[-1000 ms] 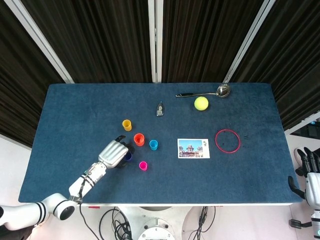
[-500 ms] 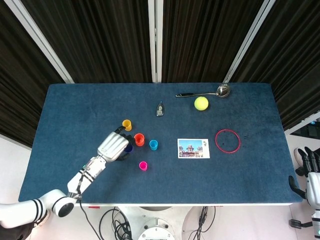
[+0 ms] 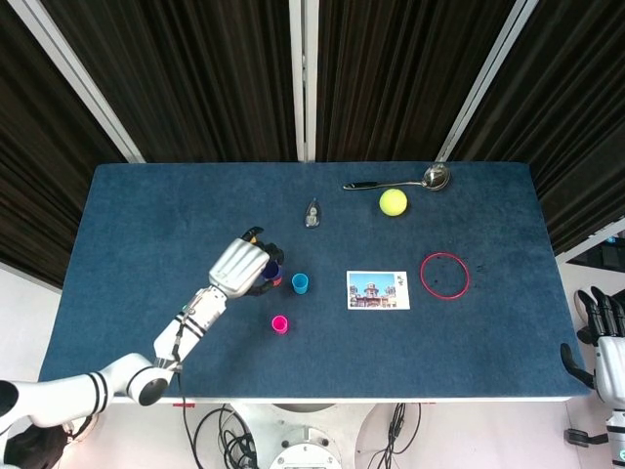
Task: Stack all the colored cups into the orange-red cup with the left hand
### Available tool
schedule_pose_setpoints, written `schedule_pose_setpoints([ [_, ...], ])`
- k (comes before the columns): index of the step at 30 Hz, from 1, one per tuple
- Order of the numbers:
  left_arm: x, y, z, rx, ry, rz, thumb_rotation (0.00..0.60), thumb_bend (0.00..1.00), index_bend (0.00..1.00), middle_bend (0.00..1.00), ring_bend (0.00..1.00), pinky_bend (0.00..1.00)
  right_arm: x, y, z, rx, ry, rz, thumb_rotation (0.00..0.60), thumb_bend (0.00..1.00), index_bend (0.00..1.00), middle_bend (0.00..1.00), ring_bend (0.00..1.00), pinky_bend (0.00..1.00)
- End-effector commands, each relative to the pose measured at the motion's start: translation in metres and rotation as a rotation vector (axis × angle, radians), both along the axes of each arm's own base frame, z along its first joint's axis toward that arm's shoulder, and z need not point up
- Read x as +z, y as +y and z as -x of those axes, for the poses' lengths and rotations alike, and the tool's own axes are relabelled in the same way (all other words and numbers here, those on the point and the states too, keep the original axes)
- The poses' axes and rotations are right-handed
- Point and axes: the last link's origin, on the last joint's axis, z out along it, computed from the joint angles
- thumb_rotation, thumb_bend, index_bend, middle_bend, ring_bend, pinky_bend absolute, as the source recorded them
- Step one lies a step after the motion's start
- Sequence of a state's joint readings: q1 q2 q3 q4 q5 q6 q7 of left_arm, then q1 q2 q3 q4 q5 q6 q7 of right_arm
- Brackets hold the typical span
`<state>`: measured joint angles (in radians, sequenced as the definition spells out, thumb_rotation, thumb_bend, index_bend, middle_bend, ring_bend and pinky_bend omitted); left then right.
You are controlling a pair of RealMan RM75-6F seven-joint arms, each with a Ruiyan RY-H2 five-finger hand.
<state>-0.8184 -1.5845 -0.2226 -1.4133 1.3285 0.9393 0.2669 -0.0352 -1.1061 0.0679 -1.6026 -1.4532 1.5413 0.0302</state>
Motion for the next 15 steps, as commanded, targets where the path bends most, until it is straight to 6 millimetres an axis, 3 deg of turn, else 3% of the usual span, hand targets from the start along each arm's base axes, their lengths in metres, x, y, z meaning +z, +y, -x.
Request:
schedule_pose_setpoints([
  [1, -0.0116, 0.0013, -0.0004, -0.012, 0.019, -0.003, 0.6, 0.29, 0.46, 0.44, 0.5, 0.18, 0.001, 0.0005, 0.0017, -0.004, 0.0, 0.002, 0.6, 0.33, 0.0, 0.0, 0.0, 0.0],
  [15, -0.0209, 0.0104, 0.0081, 0.014, 0.041, -0.021, 0.6, 0.29, 0.46, 0.44, 0.49, 0.18, 0.0029, 0.0004, 0.0086, -0.018, -0.005, 0.005, 0.6, 0.33, 0.0, 0.0, 0.0, 0.0],
])
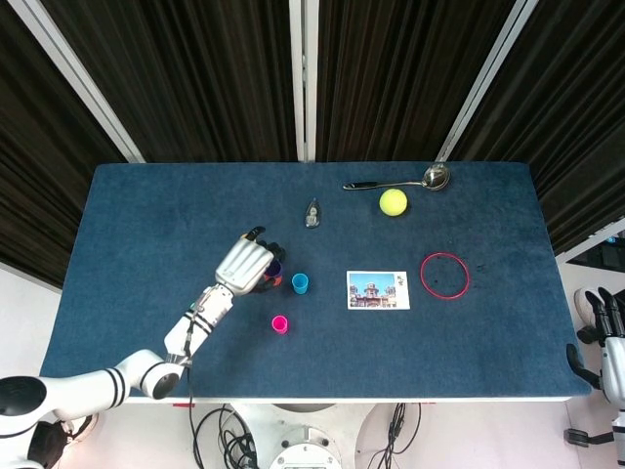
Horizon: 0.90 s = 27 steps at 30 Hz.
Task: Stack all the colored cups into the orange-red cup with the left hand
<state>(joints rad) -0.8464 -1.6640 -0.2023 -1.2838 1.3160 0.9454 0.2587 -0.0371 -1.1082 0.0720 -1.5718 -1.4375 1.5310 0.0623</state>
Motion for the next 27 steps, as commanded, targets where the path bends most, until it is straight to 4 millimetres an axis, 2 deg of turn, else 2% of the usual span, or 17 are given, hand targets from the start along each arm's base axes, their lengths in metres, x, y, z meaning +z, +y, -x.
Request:
schedule_pose_setpoints([
  [1, -0.002, 0.0, 0.002, 0.001, 0.011, 0.0, 0.6, 0.29, 0.46, 0.44, 0.49, 0.18, 0.0, 0.0, 0.001, -0.001, 0.001, 0.0, 0.6, 0.33, 0.0, 0.0, 0.0, 0.0],
  [5, -0.004, 0.0, 0.003, -0.01, 0.033, 0.0, 0.6, 0.3, 0.45, 0.44, 0.48, 0.18, 0.001, 0.0, 0.002, -0.004, 0.001, 0.001, 0.6, 0.33, 0.0, 0.0, 0.0, 0.0],
  [8, -0.005, 0.0, 0.002, -0.022, 0.046, -0.007, 0.6, 0.29, 0.42, 0.43, 0.43, 0.16, 0.0, 0.0, 0.002, -0.003, 0.0, 0.004, 0.6, 0.33, 0.0, 0.0, 0.0, 0.0],
  [13, -0.004, -0.001, 0.002, -0.031, 0.049, -0.017, 0.6, 0.27, 0.3, 0.32, 0.29, 0.12, 0.0, 0.0, 0.002, -0.001, 0.0, 0.005, 0.6, 0.33, 0.0, 0.0, 0.0, 0.0],
  [19, 0.002, 0.003, 0.001, -0.034, 0.035, -0.046, 0.6, 0.27, 0.26, 0.28, 0.25, 0.11, 0.001, 0.001, 0.002, -0.001, 0.001, 0.004, 0.6, 0.33, 0.0, 0.0, 0.0, 0.0],
  [22, 0.011, 0.01, 0.001, -0.038, 0.049, -0.074, 0.6, 0.27, 0.26, 0.28, 0.25, 0.1, 0.002, 0.001, 0.001, 0.001, 0.003, 0.007, 0.6, 0.33, 0.0, 0.0, 0.0, 0.0],
  [27, 0.026, 0.035, 0.009, 0.021, 0.089, -0.114, 0.6, 0.27, 0.26, 0.28, 0.25, 0.1, 0.003, 0.001, -0.001, 0.004, 0.006, 0.007, 0.6, 0.33, 0.0, 0.0, 0.0, 0.0],
])
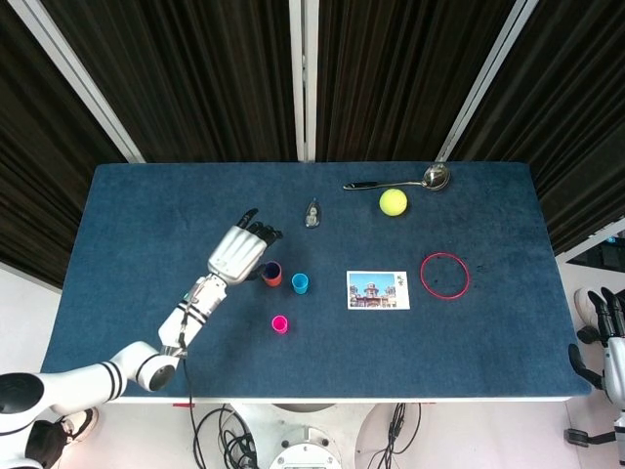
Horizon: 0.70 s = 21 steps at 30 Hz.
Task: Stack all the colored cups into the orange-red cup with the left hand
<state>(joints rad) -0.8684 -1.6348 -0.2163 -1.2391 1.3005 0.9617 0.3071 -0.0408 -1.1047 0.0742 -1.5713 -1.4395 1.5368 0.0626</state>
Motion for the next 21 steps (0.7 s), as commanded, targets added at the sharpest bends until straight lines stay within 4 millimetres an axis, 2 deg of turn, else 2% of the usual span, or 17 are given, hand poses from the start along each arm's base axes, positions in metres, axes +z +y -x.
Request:
schedule_pose_setpoints([
  [1, 0.007, 0.019, 0.008, 0.057, 0.031, -0.016, 0.6, 0.26, 0.26, 0.28, 0.25, 0.1, 0.001, 0.0, -0.002, 0.004, 0.001, 0.002, 0.6, 0.33, 0.0, 0.0, 0.0, 0.0],
  [5, 0.003, 0.035, 0.022, 0.155, 0.098, 0.032, 0.6, 0.25, 0.24, 0.24, 0.2, 0.09, 0.002, 0.001, -0.005, 0.013, 0.005, 0.009, 0.6, 0.33, 0.0, 0.0, 0.0, 0.0],
  [8, -0.002, 0.043, 0.026, 0.189, 0.13, 0.042, 0.6, 0.25, 0.23, 0.22, 0.18, 0.08, 0.003, 0.001, -0.007, 0.015, 0.006, 0.012, 0.6, 0.33, 0.0, 0.0, 0.0, 0.0],
  [16, -0.012, 0.053, 0.033, 0.234, 0.162, 0.045, 0.6, 0.25, 0.24, 0.22, 0.18, 0.08, 0.005, 0.001, -0.005, 0.004, 0.011, 0.014, 0.6, 0.33, 0.0, 0.0, 0.0, 0.0],
  [21, -0.017, 0.052, 0.036, 0.225, 0.175, 0.068, 0.6, 0.25, 0.27, 0.25, 0.25, 0.1, 0.003, -0.001, -0.003, -0.005, 0.008, 0.005, 0.6, 0.33, 0.0, 0.0, 0.0, 0.0],
])
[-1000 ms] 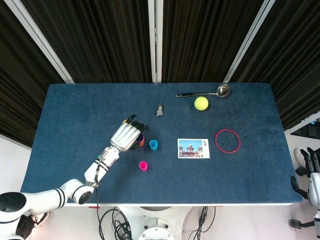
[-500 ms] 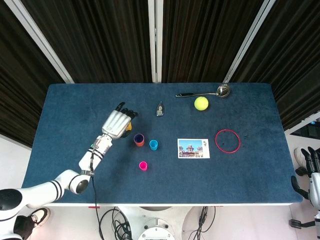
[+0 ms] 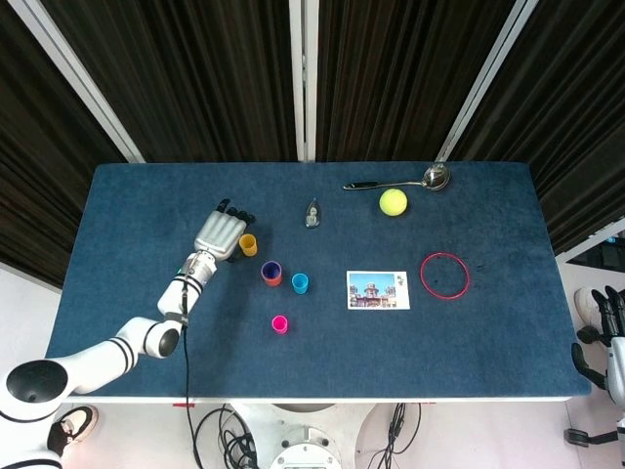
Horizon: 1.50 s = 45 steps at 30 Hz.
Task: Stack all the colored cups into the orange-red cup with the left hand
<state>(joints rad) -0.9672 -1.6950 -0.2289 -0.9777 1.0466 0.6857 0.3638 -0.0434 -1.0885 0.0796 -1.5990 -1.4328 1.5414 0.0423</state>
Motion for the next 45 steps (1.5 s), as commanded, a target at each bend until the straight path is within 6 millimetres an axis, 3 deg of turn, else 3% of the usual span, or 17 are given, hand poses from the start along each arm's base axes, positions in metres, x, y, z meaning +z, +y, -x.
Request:
schedule_pose_setpoints([
  [1, -0.003, 0.0, 0.0, -0.012, 0.007, 0.016, 0.6, 0.25, 0.28, 0.25, 0.26, 0.11, -0.001, -0.001, 0.001, -0.001, 0.0, -0.005, 0.6, 0.33, 0.0, 0.0, 0.0, 0.0],
  [11, -0.01, 0.002, -0.001, -0.024, -0.013, 0.034, 0.6, 0.25, 0.36, 0.37, 0.36, 0.12, -0.003, -0.001, 0.005, -0.017, 0.0, -0.015, 0.6, 0.33, 0.0, 0.0, 0.0, 0.0],
  [28, -0.005, 0.005, -0.006, -0.029, -0.081, 0.005, 0.6, 0.24, 0.47, 0.46, 0.47, 0.16, -0.004, 0.0, 0.007, -0.021, -0.006, -0.015, 0.6, 0.33, 0.0, 0.0, 0.0, 0.0],
  [38, 0.025, 0.002, -0.035, -0.06, -0.187, -0.036, 0.6, 0.24, 0.47, 0.46, 0.47, 0.17, -0.005, -0.001, 0.007, -0.019, -0.009, -0.02, 0.6, 0.33, 0.0, 0.0, 0.0, 0.0],
  [45, 0.033, -0.022, -0.043, -0.033, -0.203, 0.023, 0.6, 0.24, 0.47, 0.46, 0.47, 0.18, -0.006, 0.001, 0.008, -0.017, -0.013, -0.02, 0.6, 0.33, 0.0, 0.0, 0.0, 0.0],
])
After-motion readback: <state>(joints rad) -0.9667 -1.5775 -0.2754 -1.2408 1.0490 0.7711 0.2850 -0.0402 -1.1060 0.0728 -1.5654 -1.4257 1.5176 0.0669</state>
